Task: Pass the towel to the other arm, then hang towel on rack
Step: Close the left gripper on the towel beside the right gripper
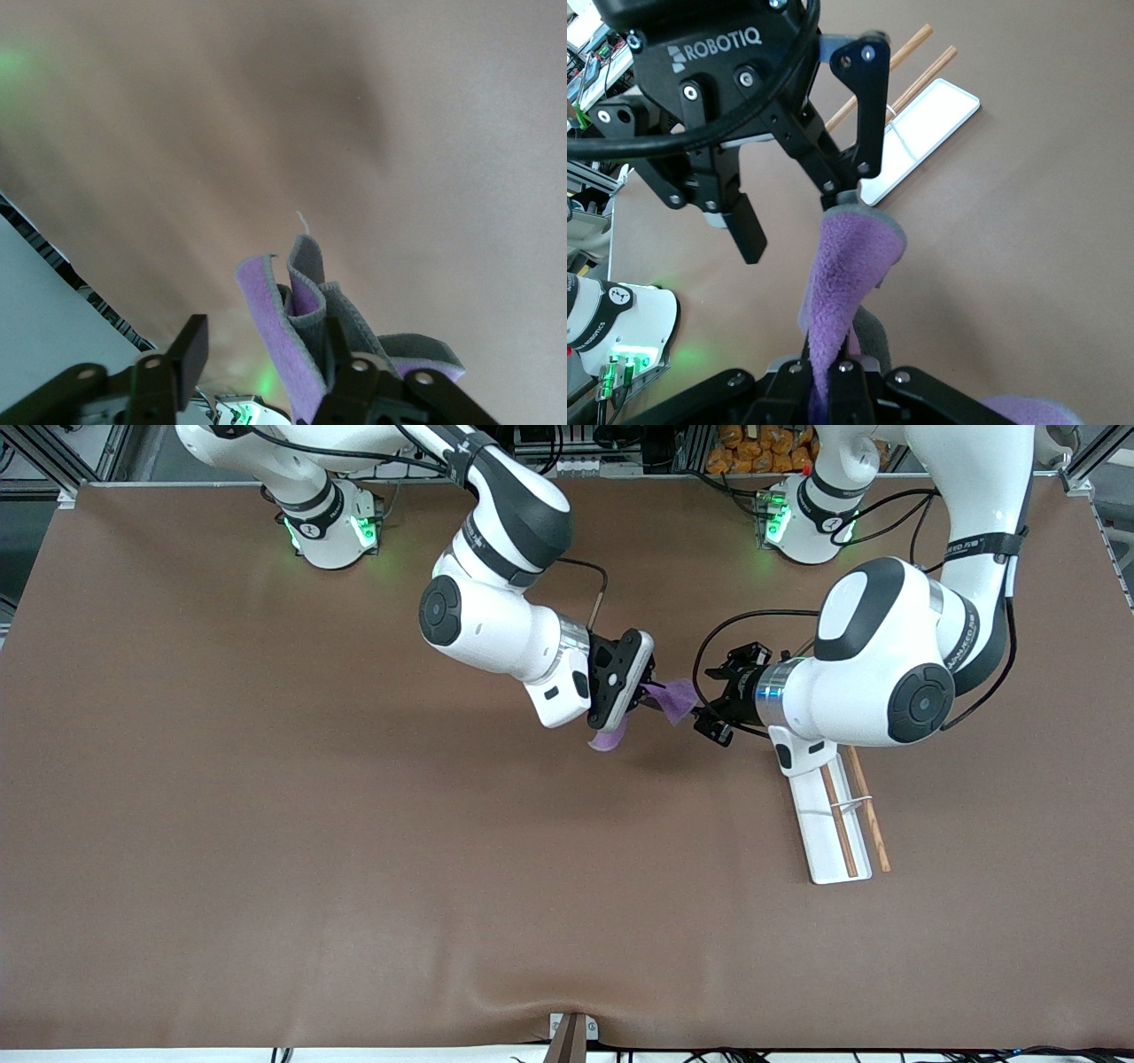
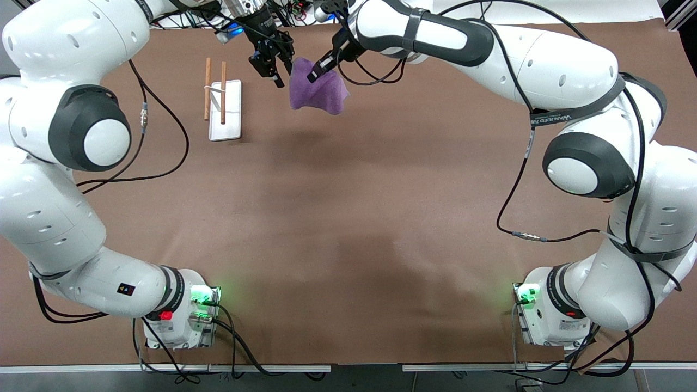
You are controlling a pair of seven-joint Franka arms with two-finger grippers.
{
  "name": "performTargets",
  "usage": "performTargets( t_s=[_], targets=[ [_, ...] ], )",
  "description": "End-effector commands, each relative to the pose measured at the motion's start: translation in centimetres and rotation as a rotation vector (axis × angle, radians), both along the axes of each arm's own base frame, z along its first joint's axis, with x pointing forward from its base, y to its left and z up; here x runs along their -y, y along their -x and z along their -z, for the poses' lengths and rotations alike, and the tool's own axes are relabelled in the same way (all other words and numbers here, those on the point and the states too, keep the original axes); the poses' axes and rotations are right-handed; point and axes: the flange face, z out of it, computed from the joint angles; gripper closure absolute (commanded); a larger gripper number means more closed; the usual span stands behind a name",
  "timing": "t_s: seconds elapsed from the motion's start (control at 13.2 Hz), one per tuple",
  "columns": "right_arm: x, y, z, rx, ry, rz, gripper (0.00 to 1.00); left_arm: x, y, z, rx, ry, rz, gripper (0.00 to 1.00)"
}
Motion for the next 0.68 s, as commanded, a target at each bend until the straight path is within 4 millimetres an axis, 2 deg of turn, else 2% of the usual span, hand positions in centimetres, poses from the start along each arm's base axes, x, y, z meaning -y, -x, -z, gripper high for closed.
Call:
performTargets(
  t_s=[0.0,0.15,0.38,0.45,0.53,0.61],
  targets=[
    [-0.7,0.1,-0.2,0.015,0.002,0.006,1.00,0.6,0.5,-1.1,-0.021,-0.005,-0.032,0.59],
    [-0.8,0.1,-0.3,0.021,-0.001,0.010,1.00,0.9,0.6,-1.2,-0.042,-0.002,-0.066,0.60],
    [-0.9,0.3,-0.2,0.019,0.000,0.008,1.00,1.0,0.3,-2.5,-0.025,0.015,-0.080,0.65],
    [-0.9,0.3,-0.2,0.019,0.000,0.008,1.00,1.0,0.3,-2.5,-0.024,0.015,-0.079,0.74],
    [-0.9,0.3,-0.2,0.019,0.001,0.006,1.00,0.9,0.2,-2.5,-0.024,0.015,-0.080,0.90],
    [-0.8,0.2,-0.2,0.019,0.001,0.009,1.00,0.9,0.2,-2.5,-0.023,0.015,-0.079,1.00]
  ],
)
